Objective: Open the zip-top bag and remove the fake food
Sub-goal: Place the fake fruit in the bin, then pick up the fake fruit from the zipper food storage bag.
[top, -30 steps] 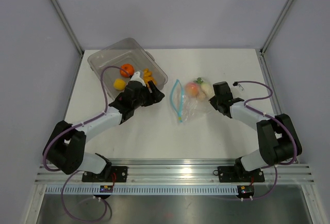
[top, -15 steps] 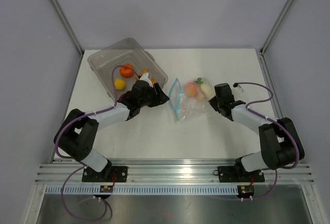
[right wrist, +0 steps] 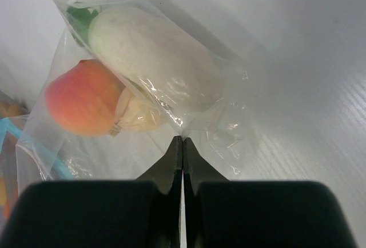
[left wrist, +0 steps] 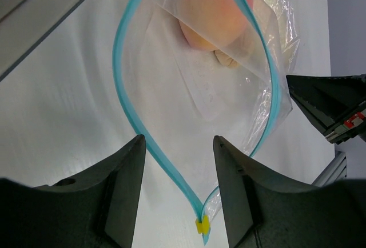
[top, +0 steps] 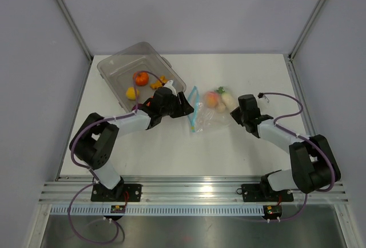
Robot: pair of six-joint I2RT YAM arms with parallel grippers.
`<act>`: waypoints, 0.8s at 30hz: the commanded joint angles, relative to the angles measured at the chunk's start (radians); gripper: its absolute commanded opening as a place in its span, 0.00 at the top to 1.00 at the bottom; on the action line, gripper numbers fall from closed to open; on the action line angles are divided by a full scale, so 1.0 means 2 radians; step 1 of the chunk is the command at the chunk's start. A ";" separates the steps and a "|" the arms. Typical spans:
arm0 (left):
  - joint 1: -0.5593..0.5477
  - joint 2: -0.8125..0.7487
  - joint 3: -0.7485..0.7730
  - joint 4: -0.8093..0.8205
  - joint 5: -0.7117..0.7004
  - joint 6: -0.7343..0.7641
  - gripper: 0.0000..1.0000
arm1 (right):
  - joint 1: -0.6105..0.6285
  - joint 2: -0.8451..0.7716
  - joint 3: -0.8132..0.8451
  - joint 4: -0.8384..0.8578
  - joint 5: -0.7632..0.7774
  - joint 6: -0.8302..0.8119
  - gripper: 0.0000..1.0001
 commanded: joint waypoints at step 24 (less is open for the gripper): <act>-0.010 0.067 0.046 0.036 0.062 -0.010 0.47 | 0.059 -0.025 -0.003 0.045 0.017 -0.015 0.97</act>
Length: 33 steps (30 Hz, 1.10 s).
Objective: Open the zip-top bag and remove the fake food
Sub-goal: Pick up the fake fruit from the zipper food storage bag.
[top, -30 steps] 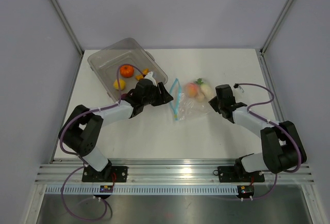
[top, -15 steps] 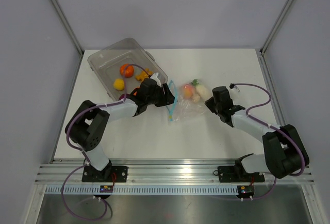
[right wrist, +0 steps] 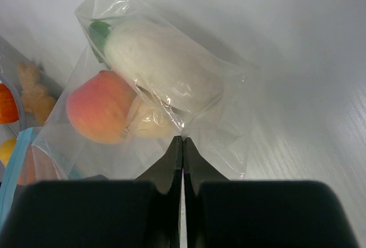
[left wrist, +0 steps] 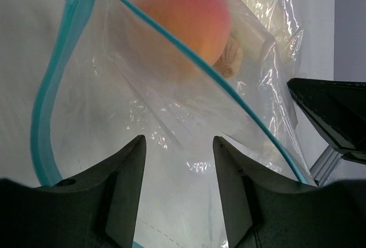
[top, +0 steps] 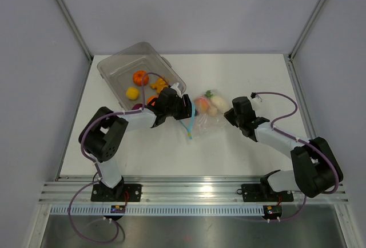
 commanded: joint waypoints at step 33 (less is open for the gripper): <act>-0.002 0.000 0.024 0.018 0.013 0.000 0.47 | 0.004 0.031 0.106 -0.009 0.033 -0.217 0.20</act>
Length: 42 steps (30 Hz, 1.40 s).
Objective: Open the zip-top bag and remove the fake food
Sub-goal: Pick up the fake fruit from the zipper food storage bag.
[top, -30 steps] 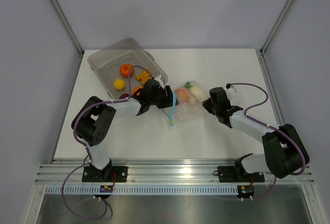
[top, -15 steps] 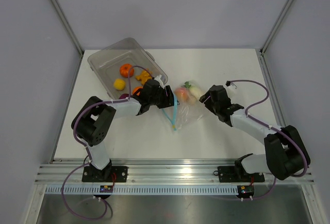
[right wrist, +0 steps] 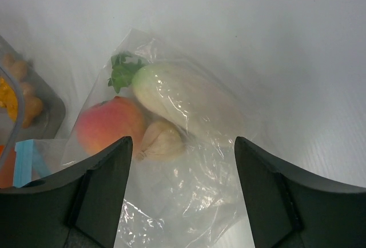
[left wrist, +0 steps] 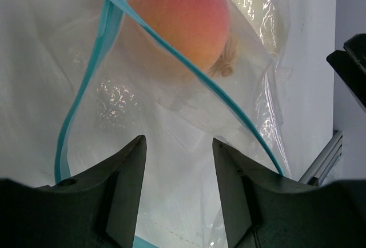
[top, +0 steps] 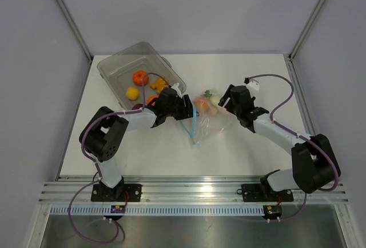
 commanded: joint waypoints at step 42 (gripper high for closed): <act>-0.003 -0.009 0.021 0.009 0.001 0.006 0.45 | -0.037 0.221 0.132 0.078 -0.080 -0.108 0.72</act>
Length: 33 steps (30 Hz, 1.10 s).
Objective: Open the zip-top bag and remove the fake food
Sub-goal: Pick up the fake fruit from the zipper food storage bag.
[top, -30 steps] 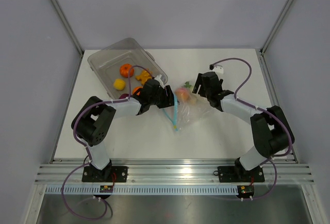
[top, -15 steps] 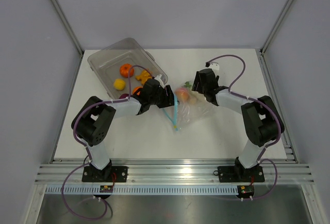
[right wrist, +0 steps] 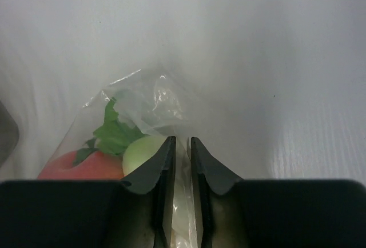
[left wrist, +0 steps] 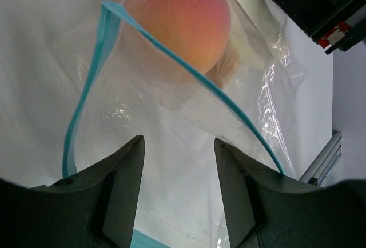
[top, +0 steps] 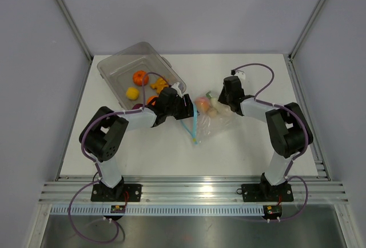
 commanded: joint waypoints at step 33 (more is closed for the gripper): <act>-0.028 0.044 0.038 0.040 0.022 -0.004 0.34 | -0.001 -0.007 -0.018 -0.012 -0.087 0.085 1.00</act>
